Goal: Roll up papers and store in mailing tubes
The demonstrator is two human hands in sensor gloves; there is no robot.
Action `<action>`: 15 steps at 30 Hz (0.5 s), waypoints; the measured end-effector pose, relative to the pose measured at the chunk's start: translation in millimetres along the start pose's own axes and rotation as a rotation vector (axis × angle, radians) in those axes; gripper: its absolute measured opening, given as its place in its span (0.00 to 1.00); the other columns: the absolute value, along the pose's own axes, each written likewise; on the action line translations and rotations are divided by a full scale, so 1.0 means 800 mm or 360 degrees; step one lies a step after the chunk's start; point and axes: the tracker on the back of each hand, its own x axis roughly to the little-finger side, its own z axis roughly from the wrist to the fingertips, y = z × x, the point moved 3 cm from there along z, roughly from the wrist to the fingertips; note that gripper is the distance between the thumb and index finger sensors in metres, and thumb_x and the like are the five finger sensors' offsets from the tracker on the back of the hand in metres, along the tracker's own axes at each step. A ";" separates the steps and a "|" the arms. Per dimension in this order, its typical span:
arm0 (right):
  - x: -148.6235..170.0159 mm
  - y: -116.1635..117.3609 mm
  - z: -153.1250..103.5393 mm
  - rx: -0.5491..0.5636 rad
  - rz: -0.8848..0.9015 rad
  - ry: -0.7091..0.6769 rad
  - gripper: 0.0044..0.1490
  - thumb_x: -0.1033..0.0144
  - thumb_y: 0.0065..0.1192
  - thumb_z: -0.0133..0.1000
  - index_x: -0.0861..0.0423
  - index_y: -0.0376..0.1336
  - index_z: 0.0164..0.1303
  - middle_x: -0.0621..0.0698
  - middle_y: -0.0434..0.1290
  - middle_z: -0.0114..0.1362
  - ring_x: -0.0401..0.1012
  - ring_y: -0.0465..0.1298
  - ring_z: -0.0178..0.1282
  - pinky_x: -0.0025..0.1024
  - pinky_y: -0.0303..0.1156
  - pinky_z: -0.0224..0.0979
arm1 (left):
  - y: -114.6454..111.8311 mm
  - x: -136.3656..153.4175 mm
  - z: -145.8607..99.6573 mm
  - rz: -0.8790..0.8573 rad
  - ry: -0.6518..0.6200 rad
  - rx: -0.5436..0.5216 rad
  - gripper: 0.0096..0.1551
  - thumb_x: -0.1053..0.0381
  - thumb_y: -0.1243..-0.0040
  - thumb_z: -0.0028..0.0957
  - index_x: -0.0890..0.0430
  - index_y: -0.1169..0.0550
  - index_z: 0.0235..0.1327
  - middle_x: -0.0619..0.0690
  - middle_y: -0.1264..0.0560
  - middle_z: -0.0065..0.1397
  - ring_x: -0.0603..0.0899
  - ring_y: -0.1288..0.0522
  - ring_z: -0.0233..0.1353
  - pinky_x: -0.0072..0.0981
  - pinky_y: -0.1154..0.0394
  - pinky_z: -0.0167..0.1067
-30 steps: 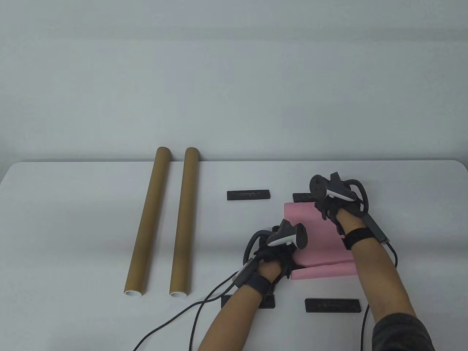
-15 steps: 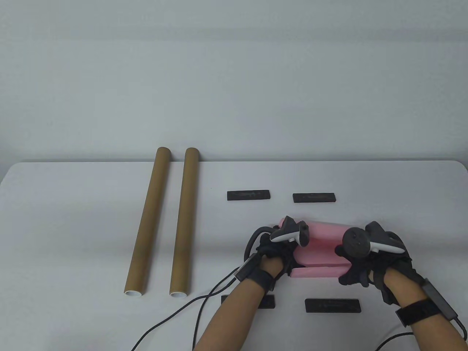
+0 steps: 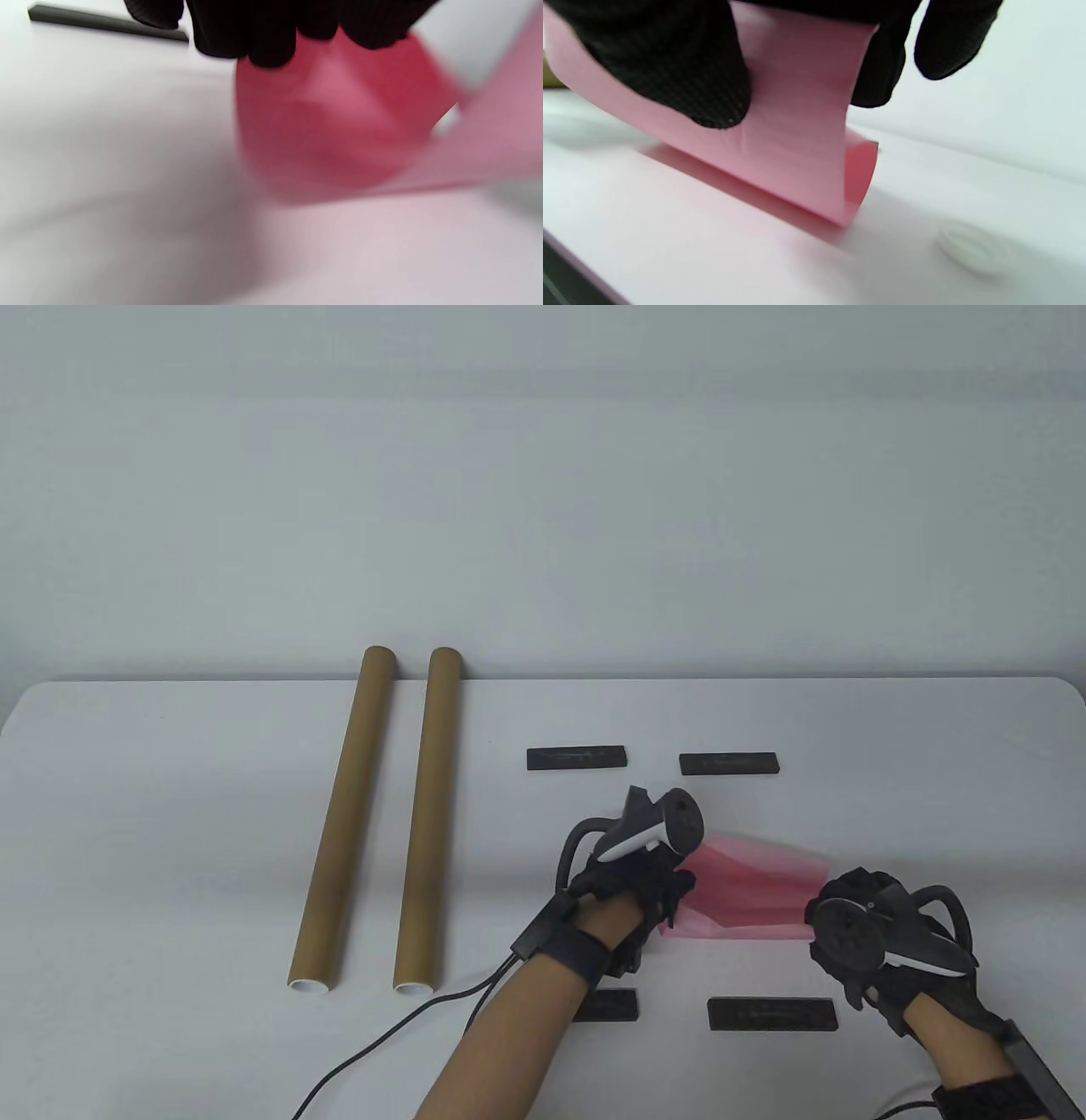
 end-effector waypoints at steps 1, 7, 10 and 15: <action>-0.014 -0.010 0.000 0.0022 0.0029 0.0008 0.21 0.53 0.79 0.49 0.50 0.77 0.48 0.53 0.80 0.61 0.58 0.75 0.72 0.66 0.68 0.73 | 0.016 0.003 -0.019 -0.0102 -0.0069 -0.0064 0.34 0.39 0.50 0.48 0.39 0.32 0.72 0.43 0.27 0.75 0.56 0.28 0.76 0.53 0.35 0.71; -0.073 -0.031 0.007 0.0016 0.0128 -0.0029 0.20 0.54 0.79 0.49 0.50 0.77 0.47 0.52 0.80 0.61 0.58 0.76 0.72 0.66 0.68 0.73 | 0.057 0.038 -0.104 -0.0234 -0.0116 -0.0113 0.37 0.33 0.56 0.46 0.42 0.25 0.68 0.44 0.20 0.69 0.57 0.22 0.71 0.57 0.37 0.73; -0.100 -0.042 0.015 0.0035 0.0115 -0.0057 0.20 0.53 0.78 0.49 0.50 0.77 0.48 0.52 0.80 0.62 0.57 0.75 0.73 0.66 0.68 0.74 | 0.065 0.069 -0.147 -0.0338 -0.0116 -0.0216 0.37 0.33 0.55 0.46 0.43 0.24 0.68 0.45 0.20 0.69 0.58 0.22 0.71 0.59 0.37 0.73; -0.144 -0.040 0.026 0.0075 0.0183 -0.0174 0.20 0.53 0.78 0.50 0.50 0.77 0.48 0.52 0.80 0.62 0.57 0.75 0.74 0.66 0.68 0.74 | 0.036 0.071 -0.205 0.0195 -0.0250 -0.0404 0.54 0.22 0.42 0.34 0.43 0.35 0.77 0.44 0.29 0.79 0.59 0.30 0.80 0.61 0.40 0.74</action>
